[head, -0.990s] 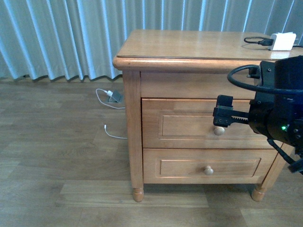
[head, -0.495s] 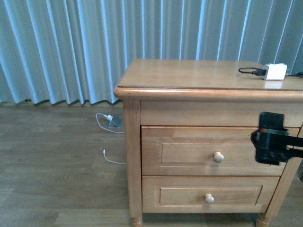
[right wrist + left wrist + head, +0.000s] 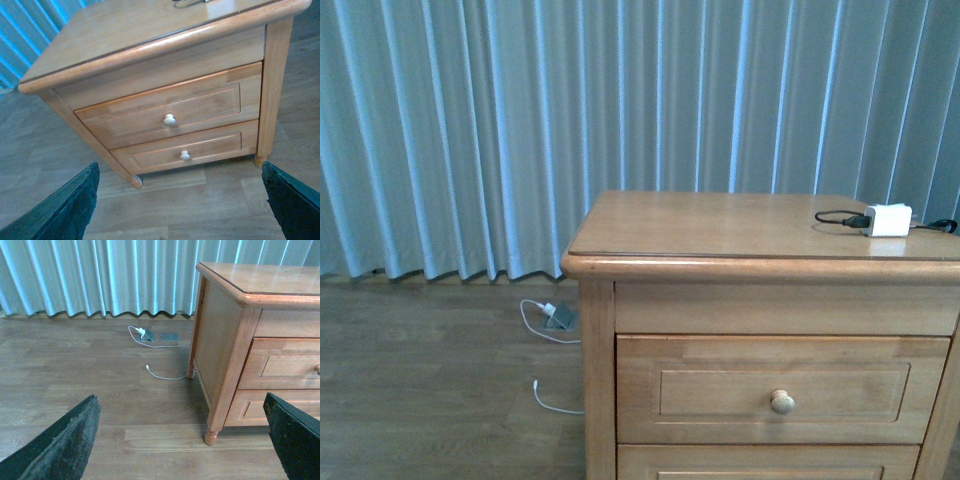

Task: Place pink marker in drawer with both arms

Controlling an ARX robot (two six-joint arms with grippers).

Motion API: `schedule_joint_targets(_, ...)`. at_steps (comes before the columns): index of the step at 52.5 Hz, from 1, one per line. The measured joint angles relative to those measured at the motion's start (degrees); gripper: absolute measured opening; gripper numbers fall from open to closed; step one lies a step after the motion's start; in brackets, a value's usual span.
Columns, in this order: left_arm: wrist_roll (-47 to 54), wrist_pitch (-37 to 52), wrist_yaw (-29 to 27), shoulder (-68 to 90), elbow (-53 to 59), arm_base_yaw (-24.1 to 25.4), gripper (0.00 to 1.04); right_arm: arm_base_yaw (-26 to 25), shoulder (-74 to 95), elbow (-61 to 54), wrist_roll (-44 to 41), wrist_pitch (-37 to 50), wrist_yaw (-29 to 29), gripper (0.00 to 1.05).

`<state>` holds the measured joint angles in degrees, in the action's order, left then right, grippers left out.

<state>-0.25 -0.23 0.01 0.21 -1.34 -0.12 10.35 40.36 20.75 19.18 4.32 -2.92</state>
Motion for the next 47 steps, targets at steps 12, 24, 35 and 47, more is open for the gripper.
schedule_joint_targets(12, 0.00, 0.00, 0.00, 0.00, 0.00, 0.00, 0.99, 0.44, -0.15, -4.44, -6.08, 11.89, -5.97, 0.85)
schedule_joint_targets(24, 0.02, 0.00, -0.02, 0.00, 0.00, 0.00, 0.99, -3.06, -6.56, -12.37, -17.62, 20.85, -4.09, 0.40)
schedule_joint_targets(35, 0.02, 0.00, 0.00, 0.00, 0.00, 0.00, 0.99, -9.22, -12.02, -15.56, -18.71, 18.40, 2.47, 0.03)
schedule_joint_targets(47, 0.02, 0.00, -0.02, 0.00, 0.00, 0.00, 0.99, -10.19, -17.29, -17.49, -18.93, 15.32, 2.67, 0.01)
